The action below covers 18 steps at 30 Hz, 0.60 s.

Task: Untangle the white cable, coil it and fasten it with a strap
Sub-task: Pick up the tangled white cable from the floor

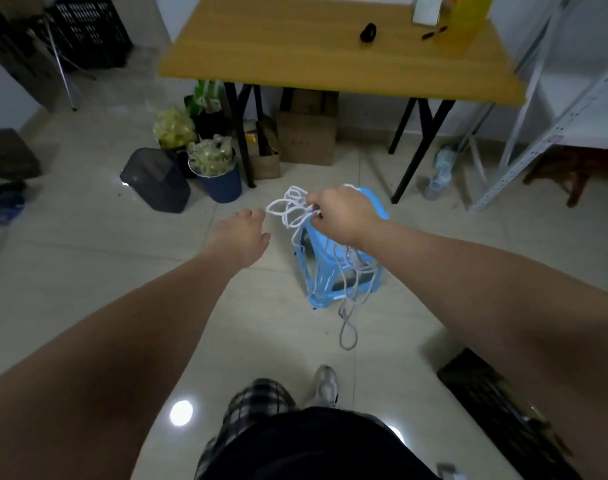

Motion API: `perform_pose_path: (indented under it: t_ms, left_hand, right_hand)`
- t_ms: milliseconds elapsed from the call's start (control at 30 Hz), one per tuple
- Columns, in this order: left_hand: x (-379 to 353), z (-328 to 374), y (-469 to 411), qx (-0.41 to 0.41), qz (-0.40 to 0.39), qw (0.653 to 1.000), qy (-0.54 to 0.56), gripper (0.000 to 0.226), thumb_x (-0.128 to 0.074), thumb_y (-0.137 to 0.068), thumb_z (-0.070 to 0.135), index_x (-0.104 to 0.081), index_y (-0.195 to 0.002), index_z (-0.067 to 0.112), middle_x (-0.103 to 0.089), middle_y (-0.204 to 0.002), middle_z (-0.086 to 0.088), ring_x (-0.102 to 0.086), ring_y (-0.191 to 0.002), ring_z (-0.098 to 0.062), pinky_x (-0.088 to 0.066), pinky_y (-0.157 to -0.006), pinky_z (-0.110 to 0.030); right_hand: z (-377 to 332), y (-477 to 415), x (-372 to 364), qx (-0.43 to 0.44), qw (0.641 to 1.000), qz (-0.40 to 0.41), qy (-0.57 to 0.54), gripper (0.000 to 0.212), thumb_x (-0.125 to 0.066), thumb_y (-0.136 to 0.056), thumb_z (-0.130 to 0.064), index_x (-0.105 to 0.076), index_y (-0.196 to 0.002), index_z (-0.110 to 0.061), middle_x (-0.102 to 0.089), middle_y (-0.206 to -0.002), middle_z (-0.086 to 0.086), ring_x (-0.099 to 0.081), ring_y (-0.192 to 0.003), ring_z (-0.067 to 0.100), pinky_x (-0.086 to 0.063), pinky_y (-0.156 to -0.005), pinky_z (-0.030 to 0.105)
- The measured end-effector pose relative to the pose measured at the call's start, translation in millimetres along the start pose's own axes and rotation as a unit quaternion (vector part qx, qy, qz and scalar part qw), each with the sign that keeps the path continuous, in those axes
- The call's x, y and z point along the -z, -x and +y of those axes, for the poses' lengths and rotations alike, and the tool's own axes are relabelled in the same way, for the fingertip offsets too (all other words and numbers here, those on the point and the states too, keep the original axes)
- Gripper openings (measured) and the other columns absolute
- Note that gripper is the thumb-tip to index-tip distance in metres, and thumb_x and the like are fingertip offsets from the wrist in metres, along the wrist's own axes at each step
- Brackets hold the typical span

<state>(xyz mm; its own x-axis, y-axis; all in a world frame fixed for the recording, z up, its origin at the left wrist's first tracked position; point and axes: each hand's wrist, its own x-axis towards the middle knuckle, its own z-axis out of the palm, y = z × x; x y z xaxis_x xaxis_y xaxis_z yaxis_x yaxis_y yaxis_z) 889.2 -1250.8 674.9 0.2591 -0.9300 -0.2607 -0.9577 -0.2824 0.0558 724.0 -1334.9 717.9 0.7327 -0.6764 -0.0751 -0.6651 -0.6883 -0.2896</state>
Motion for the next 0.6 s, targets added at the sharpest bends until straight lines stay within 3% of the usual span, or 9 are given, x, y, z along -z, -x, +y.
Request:
perform_pose_path:
  t_ms: [133, 267, 600]
  left_hand:
    - [16.7, -5.4, -59.1, 0.008, 0.009, 1.000, 0.005, 0.044, -0.043, -0.097, 0.030, -0.040, -0.135, 0.008, -0.050, -0.131, -0.017, -0.049, -0.118, -0.036, -0.042, -0.091, -0.043]
    - [31.1, -18.2, -123.9, 0.001, 0.010, 0.999, 0.030, 0.042, -0.044, -0.096, 0.031, -0.041, -0.132, 0.008, -0.050, -0.129, -0.016, -0.047, -0.118, -0.036, -0.043, -0.090, -0.046]
    - [103.2, -88.6, -330.0, -0.057, 0.032, 0.998, 0.022, 0.036, -0.044, -0.097, 0.029, -0.043, -0.126, 0.007, -0.054, -0.119, -0.018, -0.050, -0.111, -0.037, -0.043, -0.080, -0.043]
  right_hand:
    - [26.9, -59.4, 15.8, -0.026, 0.998, 0.050, -0.042, 0.014, -0.053, -0.082, -0.018, -0.064, -0.090, -0.020, -0.067, -0.094, 0.010, -0.058, -0.095, 0.035, -0.038, -0.069, 0.033]
    - [42.7, -121.0, 28.2, -0.032, 0.992, 0.077, -0.094, 0.009, -0.053, -0.082, -0.016, -0.052, -0.075, -0.023, -0.061, -0.086, 0.012, -0.057, -0.087, 0.035, -0.039, -0.064, 0.034]
    - [81.2, -327.2, 56.9, -0.083, 0.983, 0.153, -0.063, 0.008, -0.050, -0.086, -0.017, -0.057, -0.085, -0.013, -0.061, -0.096, 0.013, -0.055, -0.091, 0.034, -0.032, -0.061, 0.031]
